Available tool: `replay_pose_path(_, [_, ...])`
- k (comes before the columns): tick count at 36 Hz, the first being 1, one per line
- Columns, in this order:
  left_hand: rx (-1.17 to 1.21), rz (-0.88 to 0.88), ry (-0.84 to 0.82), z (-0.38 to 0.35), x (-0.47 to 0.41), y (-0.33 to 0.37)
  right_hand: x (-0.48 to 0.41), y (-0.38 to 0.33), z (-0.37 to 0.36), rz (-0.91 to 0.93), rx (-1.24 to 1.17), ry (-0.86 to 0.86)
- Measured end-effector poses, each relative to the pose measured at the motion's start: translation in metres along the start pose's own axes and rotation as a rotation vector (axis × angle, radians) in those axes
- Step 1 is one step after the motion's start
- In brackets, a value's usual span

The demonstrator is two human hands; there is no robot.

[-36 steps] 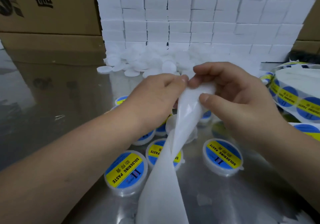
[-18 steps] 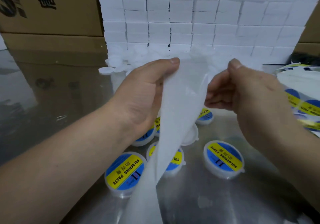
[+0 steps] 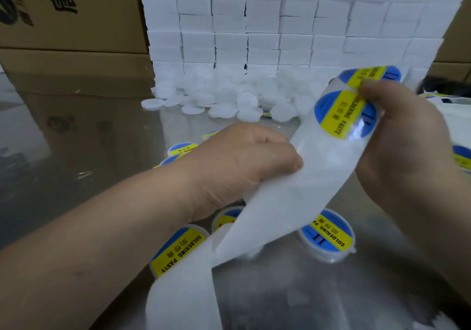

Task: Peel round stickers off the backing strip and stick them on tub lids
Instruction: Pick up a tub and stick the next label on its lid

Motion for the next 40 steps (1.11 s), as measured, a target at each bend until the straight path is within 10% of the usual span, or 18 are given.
replay_pose_path(40, [0.201,0.010,0.172,0.016,-0.005,-0.005,0.020,-0.016,-0.025,0.319,0.742,-0.266])
Point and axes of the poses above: each hand's wrist, its own x-axis away from the middle knuckle, its own z-axis out of the back of the hand, y = z × x, the point moved 10 cm from there along -x, towards the middle knuckle, and after that the axes turned 6 degrees about z, right-handed, at the moved point
